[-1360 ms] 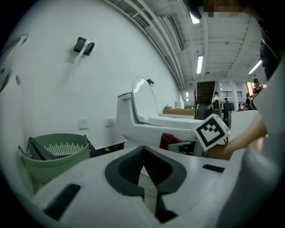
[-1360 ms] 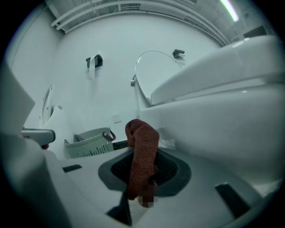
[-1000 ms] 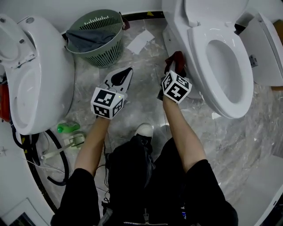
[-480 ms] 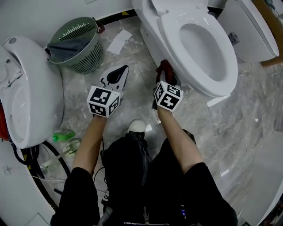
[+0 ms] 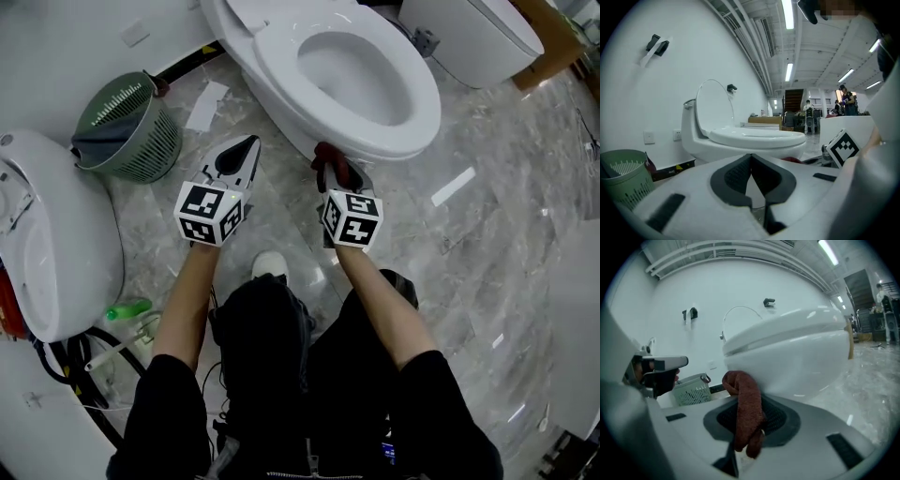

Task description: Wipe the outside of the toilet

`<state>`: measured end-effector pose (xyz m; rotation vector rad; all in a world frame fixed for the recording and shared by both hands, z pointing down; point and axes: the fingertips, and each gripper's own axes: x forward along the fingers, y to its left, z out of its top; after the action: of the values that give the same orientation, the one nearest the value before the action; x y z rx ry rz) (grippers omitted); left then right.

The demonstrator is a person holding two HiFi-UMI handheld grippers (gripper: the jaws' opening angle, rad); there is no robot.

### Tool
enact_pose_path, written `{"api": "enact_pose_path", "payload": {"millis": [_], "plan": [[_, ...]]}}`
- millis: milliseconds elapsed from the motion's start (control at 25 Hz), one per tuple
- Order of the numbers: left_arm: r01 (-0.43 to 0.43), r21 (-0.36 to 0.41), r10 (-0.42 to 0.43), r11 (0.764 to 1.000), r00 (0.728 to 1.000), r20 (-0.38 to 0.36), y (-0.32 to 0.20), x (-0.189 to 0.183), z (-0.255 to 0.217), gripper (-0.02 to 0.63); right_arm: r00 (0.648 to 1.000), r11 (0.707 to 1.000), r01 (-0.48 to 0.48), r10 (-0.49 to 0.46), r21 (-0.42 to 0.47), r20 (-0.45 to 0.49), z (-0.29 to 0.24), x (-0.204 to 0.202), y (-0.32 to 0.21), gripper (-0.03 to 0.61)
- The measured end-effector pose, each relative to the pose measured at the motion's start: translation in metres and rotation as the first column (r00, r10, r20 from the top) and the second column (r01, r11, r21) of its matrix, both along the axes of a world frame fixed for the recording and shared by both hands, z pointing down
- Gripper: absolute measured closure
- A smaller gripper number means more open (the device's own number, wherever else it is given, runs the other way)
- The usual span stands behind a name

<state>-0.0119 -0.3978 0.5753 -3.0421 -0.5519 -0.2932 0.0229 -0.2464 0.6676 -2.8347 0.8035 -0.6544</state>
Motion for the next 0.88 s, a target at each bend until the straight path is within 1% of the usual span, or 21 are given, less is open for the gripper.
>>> {"api": "enact_pose_path", "payload": {"millis": [120,200,280,360,520,720,880], "plan": [[-0.038,0.013,0.038,0.999,0.999,-0.010,0.031,0.003,-0.007,0.606,0.999,0.999,0.036,-0.036,-0.001,-0.019,-0.012,-0.006,0.030,0.492],[-0.054,0.019,0.054,0.998,0.998,-0.016,0.048,0.003,-0.011,0.606,0.996,0.996,0.083,-0.084,-0.022,-0.043,-0.020,-0.008,0.048,0.492],[-0.060,0.022,0.061,0.998,0.998,-0.017,0.061,0.002,-0.013,0.606,0.989,0.990,0.134,-0.137,-0.049,-0.064,-0.025,-0.009,0.064,0.492],[-0.061,0.023,0.062,0.998,0.998,-0.014,0.072,0.002,-0.016,0.606,0.983,0.984,0.167,-0.170,-0.054,-0.063,-0.027,-0.008,0.080,0.492],[-0.059,0.032,0.060,0.998,0.998,-0.005,0.087,0.002,-0.022,0.606,0.984,0.985,0.167,-0.170,-0.048,-0.049,-0.032,0.000,0.115,0.492],[-0.056,0.044,0.056,0.997,0.998,0.004,0.107,-0.010,-0.030,0.606,0.985,0.981,0.167,-0.171,-0.100,-0.029,-0.035,0.014,0.150,0.492],[-0.053,0.047,0.053,0.997,0.999,0.002,0.125,-0.011,-0.033,0.606,0.986,0.981,0.157,-0.162,-0.118,-0.041,-0.040,0.032,0.168,0.492]]}}
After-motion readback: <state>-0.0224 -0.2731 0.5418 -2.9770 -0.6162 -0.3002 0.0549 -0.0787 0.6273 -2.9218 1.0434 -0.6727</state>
